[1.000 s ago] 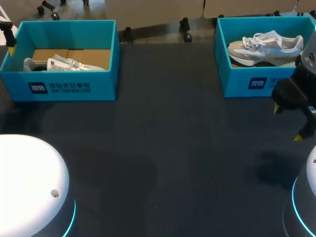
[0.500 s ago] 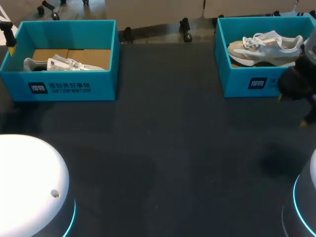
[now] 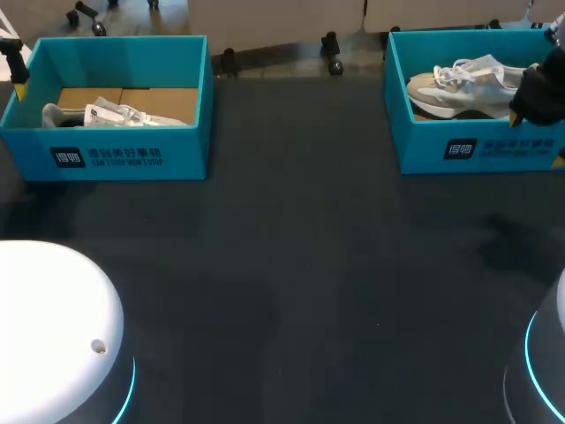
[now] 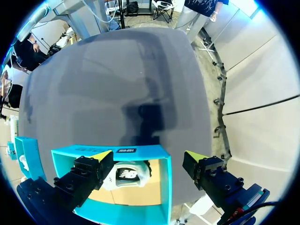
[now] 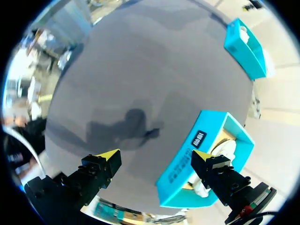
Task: Take the shoe out of the shoebox, open the shoe tongue, remove and reinsert the insole, then place the shoe into the shoebox
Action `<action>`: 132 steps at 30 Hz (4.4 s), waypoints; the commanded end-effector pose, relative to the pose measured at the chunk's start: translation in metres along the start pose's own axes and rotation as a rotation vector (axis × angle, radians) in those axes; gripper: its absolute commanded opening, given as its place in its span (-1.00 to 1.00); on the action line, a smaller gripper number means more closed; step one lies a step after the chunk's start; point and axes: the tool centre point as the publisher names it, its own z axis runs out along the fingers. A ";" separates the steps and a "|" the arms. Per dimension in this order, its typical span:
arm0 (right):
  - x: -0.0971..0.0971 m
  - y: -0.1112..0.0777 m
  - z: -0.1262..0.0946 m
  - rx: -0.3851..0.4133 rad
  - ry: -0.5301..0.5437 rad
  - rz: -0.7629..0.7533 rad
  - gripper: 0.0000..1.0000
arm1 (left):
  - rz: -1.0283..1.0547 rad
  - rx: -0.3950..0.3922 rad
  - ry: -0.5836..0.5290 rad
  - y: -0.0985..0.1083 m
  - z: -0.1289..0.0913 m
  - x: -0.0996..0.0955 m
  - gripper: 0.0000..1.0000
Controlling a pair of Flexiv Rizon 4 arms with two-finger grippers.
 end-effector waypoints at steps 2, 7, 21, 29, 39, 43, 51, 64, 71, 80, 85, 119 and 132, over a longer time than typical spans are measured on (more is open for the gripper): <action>-0.023 -0.020 0.007 -0.015 0.059 -0.051 1.00 | 0.000 0.001 0.001 0.000 -0.001 0.000 1.00; -0.029 -0.030 0.008 -0.005 0.037 -0.085 1.00 | 0.000 0.001 0.001 0.000 -0.001 0.000 1.00; -0.052 -0.051 0.027 -0.025 0.033 -0.343 1.00 | 0.000 0.001 0.001 0.000 -0.001 0.000 1.00; -0.059 -0.072 0.029 0.007 0.047 -0.159 1.00 | 0.000 0.001 0.001 0.000 -0.001 0.000 1.00; -0.057 -0.106 0.023 -0.033 -0.116 0.501 1.00 | 0.000 0.001 0.001 0.000 -0.001 0.000 1.00; -0.062 -0.106 0.020 -0.035 -0.138 0.486 1.00 | 0.000 0.001 0.001 0.000 -0.001 0.000 1.00; -0.062 -0.106 0.020 -0.035 -0.138 0.486 1.00 | 0.000 0.001 0.001 0.000 -0.001 0.000 1.00; -0.108 -0.137 0.020 0.155 0.052 0.909 1.00 | 0.000 0.001 0.001 0.000 -0.001 0.000 1.00; -0.120 -0.164 0.026 0.099 0.061 1.087 1.00 | 0.000 0.001 0.001 0.000 -0.001 0.000 1.00; -0.107 -0.177 0.033 0.119 0.115 1.396 1.00 | 0.000 0.001 0.001 0.000 -0.001 0.000 1.00; -0.107 -0.177 0.033 0.119 0.115 1.396 1.00 | 0.000 0.001 0.001 0.000 -0.001 0.000 1.00; -0.135 -0.209 0.056 0.203 0.086 1.940 1.00 | 0.000 0.001 0.001 0.000 -0.001 0.000 1.00; -0.157 -0.221 0.084 0.219 0.007 1.983 1.00 | 0.000 0.001 0.001 0.000 -0.001 0.000 1.00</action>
